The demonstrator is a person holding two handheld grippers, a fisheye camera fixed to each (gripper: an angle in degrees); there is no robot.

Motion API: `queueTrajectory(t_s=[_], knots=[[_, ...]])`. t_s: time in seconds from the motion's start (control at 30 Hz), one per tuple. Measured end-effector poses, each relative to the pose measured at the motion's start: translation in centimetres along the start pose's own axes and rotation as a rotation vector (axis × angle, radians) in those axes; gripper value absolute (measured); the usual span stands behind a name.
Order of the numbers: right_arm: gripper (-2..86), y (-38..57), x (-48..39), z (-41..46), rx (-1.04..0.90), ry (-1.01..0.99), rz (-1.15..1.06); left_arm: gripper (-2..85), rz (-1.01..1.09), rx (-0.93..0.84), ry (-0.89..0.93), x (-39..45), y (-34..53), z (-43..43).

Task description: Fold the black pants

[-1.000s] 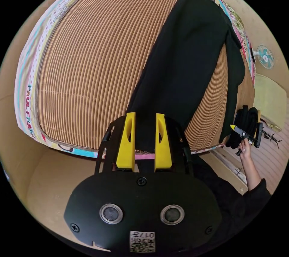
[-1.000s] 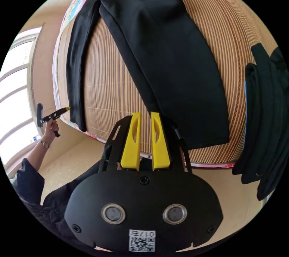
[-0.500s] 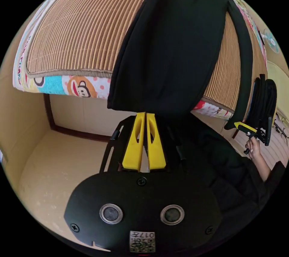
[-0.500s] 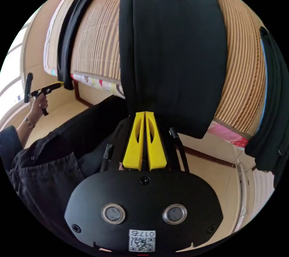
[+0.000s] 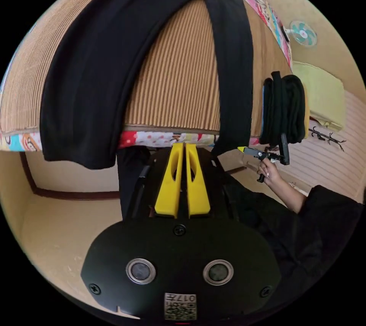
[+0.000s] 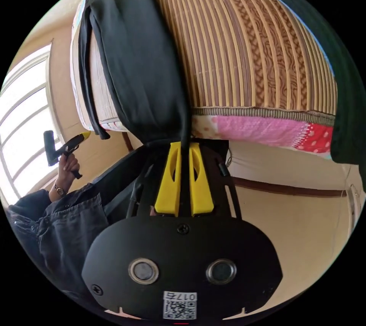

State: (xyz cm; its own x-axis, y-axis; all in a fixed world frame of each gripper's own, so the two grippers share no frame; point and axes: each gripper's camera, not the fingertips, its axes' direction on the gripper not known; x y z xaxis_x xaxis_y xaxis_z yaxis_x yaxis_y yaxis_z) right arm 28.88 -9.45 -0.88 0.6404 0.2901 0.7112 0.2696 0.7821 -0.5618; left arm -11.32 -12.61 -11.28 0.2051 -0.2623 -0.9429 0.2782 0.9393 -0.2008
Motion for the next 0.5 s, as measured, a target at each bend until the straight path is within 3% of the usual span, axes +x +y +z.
queueTrajectory(t_s=[0.23,0.33,0.4,0.5], knots=[[3.5,5.4,-10.3,-9.5,0.126,-0.171,-0.406,10.0,0.248,0.006,0.101,11.0,-3.8,-4.5],[3.4,4.9,-14.8,-10.9,0.097,-0.232,-0.59,12.2,0.29,-0.117,0.055,13.2,-5.2,-4.2],[3.3,4.0,-16.3,-11.4,0.057,-0.28,-0.667,7.9,0.288,-0.169,0.016,12.0,-5.0,-3.6],[3.5,1.5,-16.9,-10.0,-0.238,-0.224,-0.855,3.1,0.204,-0.088,0.128,8.0,-3.3,-5.7]])
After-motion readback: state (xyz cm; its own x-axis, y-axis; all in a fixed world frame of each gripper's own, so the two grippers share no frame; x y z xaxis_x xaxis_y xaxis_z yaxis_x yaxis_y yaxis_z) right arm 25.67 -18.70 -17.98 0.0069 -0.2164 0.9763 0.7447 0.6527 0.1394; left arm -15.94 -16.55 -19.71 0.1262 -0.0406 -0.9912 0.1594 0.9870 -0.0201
